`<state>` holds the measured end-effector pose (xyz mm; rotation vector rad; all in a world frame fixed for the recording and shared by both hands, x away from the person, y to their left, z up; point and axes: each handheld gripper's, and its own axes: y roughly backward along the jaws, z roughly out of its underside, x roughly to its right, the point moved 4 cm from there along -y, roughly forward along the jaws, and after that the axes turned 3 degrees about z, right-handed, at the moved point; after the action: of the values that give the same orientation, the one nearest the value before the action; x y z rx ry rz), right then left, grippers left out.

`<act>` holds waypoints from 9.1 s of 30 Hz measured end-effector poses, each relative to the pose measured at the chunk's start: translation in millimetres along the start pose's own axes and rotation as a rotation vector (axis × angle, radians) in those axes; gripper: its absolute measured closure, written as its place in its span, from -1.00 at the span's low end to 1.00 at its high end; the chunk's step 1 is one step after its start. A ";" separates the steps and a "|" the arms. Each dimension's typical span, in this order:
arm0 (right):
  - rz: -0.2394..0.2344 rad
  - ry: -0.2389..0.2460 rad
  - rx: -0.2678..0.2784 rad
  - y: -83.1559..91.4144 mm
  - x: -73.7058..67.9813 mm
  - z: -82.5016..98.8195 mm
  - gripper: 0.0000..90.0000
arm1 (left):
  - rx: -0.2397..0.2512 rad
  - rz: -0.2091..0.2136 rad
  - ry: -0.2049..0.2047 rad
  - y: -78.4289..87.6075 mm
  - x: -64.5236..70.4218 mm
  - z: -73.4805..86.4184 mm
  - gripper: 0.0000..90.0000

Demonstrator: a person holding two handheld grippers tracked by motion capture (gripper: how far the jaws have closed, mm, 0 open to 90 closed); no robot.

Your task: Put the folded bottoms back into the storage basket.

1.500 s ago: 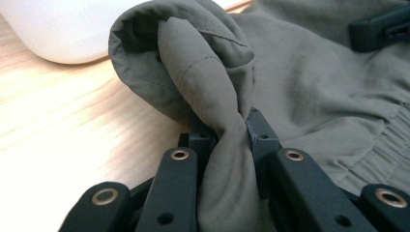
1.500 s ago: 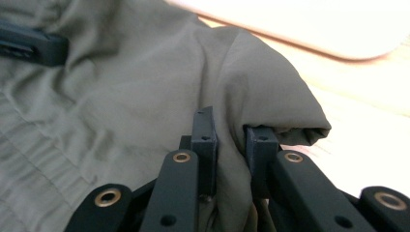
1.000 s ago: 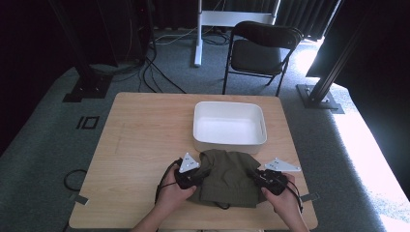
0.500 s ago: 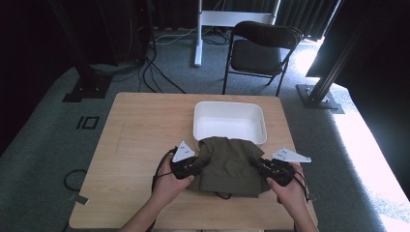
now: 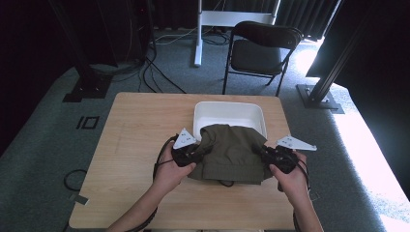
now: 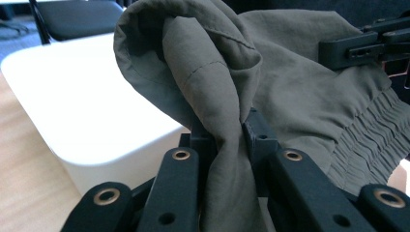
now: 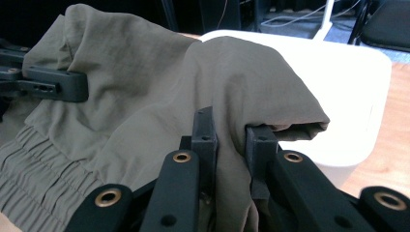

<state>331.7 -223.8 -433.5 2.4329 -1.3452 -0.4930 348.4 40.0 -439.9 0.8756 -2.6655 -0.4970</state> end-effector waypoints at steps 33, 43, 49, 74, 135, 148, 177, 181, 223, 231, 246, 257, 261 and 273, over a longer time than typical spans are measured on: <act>0.081 -0.026 0.003 -45.4 42.3 -82.0 0.74 | 0.056 -0.055 0.050 -31.5 -46.3 -70.0 0.78; 0.118 -0.064 -0.032 -72.5 59.7 -88.4 0.74 | 0.029 -0.081 0.079 -53.1 -65.1 -74.1 0.78; 0.134 -0.083 -0.061 -90.4 69.2 -84.1 0.74 | 0.001 -0.103 0.112 -66.7 -77.7 -70.3 0.78; 0.199 -0.131 -0.210 -155.9 93.3 -39.5 0.74 | -0.193 -0.178 0.179 -118.1 -112.6 -33.2 0.78; 0.159 -0.045 -0.196 -159.3 86.8 -34.7 -0.60 | -0.200 -0.193 -0.014 -127.9 -96.8 -22.3 -0.65; 0.156 -0.033 -0.165 -148.3 76.0 -30.0 -0.65 | -0.075 -0.203 0.023 -106.8 -92.5 -15.9 -0.65; 0.114 0.061 -0.112 -111.9 52.9 -19.2 -0.70 | 0.012 -0.207 -0.001 -54.1 -71.3 -5.6 -0.65; 0.113 0.059 -0.099 -105.3 51.5 -17.2 -0.70 | 0.011 -0.217 -0.002 -47.8 -70.1 -2.2 -0.65; 0.130 0.091 -0.126 -60.6 56.9 77.1 -0.69 | -0.059 -0.306 0.043 3.1 -91.4 86.1 -0.65; 0.193 0.078 -0.193 -56.9 75.5 107.4 -0.69 | -0.084 -0.326 0.060 12.5 -101.9 103.4 -0.65; 0.213 0.071 -0.230 -45.3 80.0 126.9 -0.69 | -0.132 -0.408 0.080 32.3 -117.4 127.4 -0.65; 0.257 0.058 -0.274 -33.8 83.3 138.9 -0.69 | -0.145 -0.454 0.110 44.3 -124.1 140.7 -0.65; 0.260 0.042 -0.277 -34.3 84.8 142.9 -0.70 | -0.149 -0.472 0.123 48.4 -125.8 144.3 -0.65; 0.259 0.026 -0.281 -34.0 83.6 143.7 -0.71 | -0.261 -0.575 0.148 54.4 -128.6 156.2 -0.65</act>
<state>335.1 -293.5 -588.2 2.0013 -1.4447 -0.5396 361.4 196.0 -579.1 1.5226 -2.1263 -0.8447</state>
